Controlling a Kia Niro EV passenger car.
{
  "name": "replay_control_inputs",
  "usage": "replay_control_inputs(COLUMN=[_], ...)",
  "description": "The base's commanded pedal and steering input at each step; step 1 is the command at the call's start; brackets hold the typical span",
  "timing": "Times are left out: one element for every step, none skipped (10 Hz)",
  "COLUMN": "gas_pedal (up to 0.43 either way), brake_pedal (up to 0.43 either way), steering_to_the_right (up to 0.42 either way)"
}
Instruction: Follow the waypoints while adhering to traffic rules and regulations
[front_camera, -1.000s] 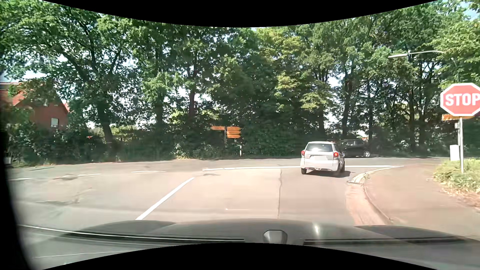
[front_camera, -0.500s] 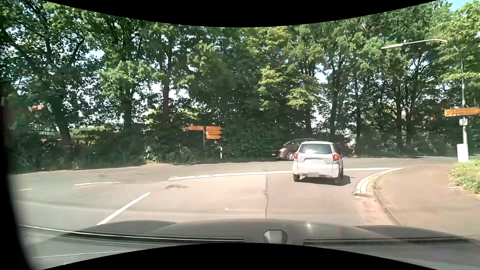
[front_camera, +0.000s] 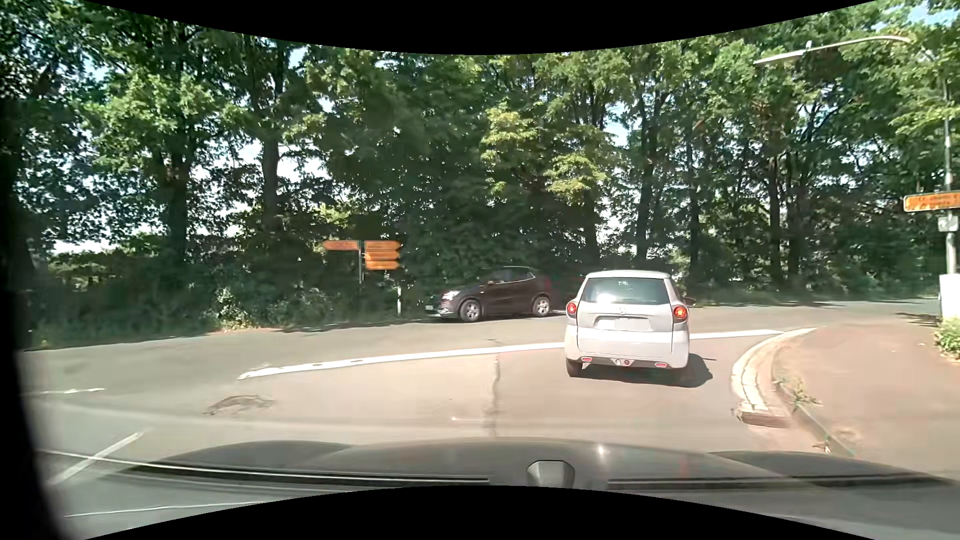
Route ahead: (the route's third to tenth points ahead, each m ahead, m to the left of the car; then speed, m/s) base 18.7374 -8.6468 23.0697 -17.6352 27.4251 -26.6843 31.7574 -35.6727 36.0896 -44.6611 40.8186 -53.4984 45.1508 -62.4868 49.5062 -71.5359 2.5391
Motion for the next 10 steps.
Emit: replay_control_inputs(gas_pedal=[0.0, 0.0, 0.0, 0.0, 0.0, 0.0, 0.0, 0.0, 0.0, 0.0], brake_pedal=[0.402, 0.238, 0.189, 0.213, 0.293, 0.335, 0.366, 0.341, 0.299, 0.207], steering_to_the_right=[0.141, 0.146, 0.151, 0.153, 0.153, 0.151, 0.148, 0.148, 0.148, 0.148])
